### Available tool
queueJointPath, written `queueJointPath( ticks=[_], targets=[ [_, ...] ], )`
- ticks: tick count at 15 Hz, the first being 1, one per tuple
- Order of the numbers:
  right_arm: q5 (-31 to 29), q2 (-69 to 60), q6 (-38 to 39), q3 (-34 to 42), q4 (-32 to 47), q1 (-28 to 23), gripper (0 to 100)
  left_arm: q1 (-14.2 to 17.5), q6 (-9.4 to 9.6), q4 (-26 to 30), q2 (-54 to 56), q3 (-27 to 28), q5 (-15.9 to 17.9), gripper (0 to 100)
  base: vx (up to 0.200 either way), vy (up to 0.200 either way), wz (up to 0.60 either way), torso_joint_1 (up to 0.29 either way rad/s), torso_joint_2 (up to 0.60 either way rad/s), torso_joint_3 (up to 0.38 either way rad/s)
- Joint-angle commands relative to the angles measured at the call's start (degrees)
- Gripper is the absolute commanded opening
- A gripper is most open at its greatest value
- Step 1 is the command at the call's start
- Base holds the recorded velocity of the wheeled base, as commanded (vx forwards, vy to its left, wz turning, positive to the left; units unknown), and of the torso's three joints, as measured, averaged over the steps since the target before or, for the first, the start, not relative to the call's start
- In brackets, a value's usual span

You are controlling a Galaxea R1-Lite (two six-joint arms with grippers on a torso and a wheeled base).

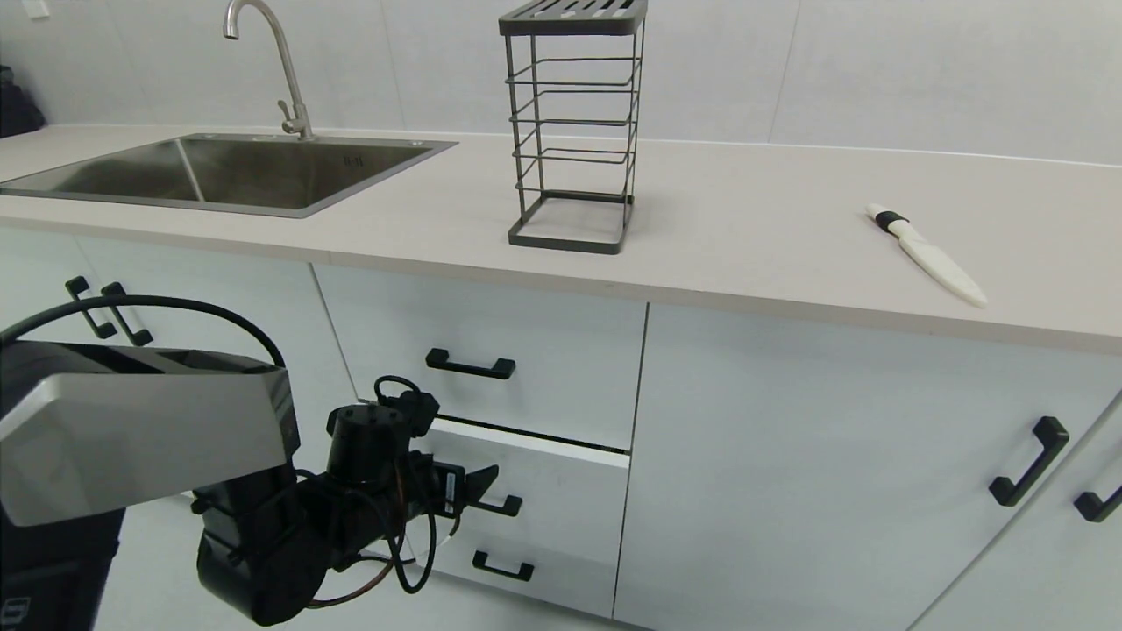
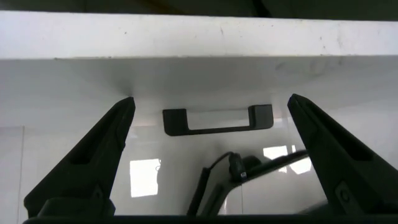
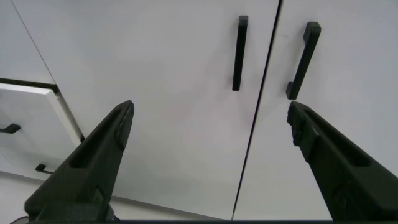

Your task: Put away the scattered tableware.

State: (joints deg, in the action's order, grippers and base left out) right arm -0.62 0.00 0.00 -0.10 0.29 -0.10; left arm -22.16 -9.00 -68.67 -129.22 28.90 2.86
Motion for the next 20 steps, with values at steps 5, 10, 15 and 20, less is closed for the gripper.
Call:
queueJointPath(
  ticks=[5,10,15,20],
  targets=[
    [0.0,0.1,0.0,0.0,0.0,0.0,100,0.6,-0.06,-0.7,-3.0,2.8,0.1,100,0.0,0.0,0.0,0.0,0.0,0.0],
    [0.0,0.1,0.1,0.0,0.0,0.0,100,-1.2,0.12,-8.4,8.5,-12.6,0.4,100,0.0,0.0,0.0,0.0,0.0,0.0],
    [0.0,0.0,0.1,0.0,0.0,0.0,100,-1.7,-0.14,-8.1,43.4,-26.3,0.5,100,0.0,0.0,0.0,0.0,0.0,0.0],
    [0.0,0.1,0.7,-0.1,0.1,0.0,100,15.7,0.3,-4.2,78.0,-27.4,3.7,100,0.0,0.0,0.0,0.0,0.0,0.0]
  ],
)
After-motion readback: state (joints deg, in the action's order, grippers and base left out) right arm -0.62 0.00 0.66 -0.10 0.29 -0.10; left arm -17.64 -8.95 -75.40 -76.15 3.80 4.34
